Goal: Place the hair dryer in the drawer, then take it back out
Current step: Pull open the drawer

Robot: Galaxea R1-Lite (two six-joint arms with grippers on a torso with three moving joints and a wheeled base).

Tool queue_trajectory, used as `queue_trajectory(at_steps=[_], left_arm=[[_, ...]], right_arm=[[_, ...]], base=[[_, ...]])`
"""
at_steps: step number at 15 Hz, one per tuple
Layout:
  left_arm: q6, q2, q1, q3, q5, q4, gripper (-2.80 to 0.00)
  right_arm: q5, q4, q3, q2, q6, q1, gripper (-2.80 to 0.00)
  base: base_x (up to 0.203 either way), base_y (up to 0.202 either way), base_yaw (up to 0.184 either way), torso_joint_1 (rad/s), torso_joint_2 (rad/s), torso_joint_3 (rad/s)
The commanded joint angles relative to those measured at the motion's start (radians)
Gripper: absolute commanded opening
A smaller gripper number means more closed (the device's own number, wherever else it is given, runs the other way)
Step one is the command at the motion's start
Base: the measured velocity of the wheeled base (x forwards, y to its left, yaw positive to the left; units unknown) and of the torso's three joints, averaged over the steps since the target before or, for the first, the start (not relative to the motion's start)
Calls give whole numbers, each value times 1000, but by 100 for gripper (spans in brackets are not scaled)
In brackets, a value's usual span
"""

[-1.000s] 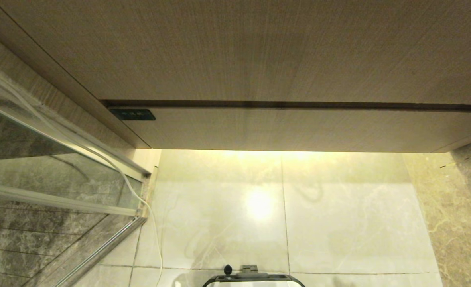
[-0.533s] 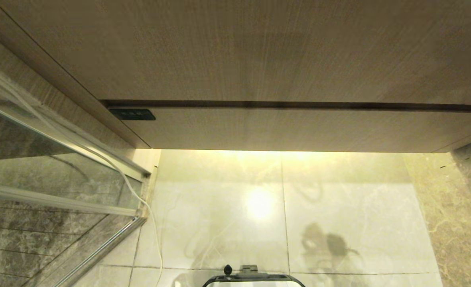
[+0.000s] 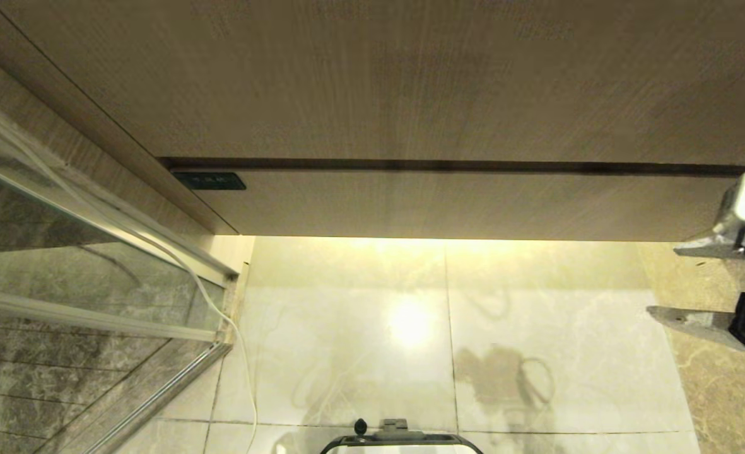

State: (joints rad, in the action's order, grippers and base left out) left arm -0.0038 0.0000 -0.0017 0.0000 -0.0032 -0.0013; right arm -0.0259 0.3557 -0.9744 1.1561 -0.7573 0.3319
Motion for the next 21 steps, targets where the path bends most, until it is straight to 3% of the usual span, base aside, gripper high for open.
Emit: queue_trajectory(at_steps=[1,4,7,10,15,21], left_arm=[[-1,0,0,0,0,0,-280],[-1,0,0,0,0,0,-280],[-1,0,-1,0,0,0,-280],[-1,0,0,0,0,0,-280],[-1,0,0,1,0,0,-280],[-1,0,0,0,0,0,-280]], right_arm=[[-48,-213,84,51,-146,-1,0],[-22,-552,209,91,-211,0,0],[123,-630,233,151,-273,-4,0],[180,-806,257,222,-357,-25,0],[296,-934,263,312,-483,-119,0],[312,-945,165,425,-493,-156,0]], base=[[0,0,0,0,0,0],[0,0,0,0,0,0],[0,0,0,0,0,0],[0,0,0,0,0,0],[0,0,0,0,0,0],[0,0,0,0,0,0]])
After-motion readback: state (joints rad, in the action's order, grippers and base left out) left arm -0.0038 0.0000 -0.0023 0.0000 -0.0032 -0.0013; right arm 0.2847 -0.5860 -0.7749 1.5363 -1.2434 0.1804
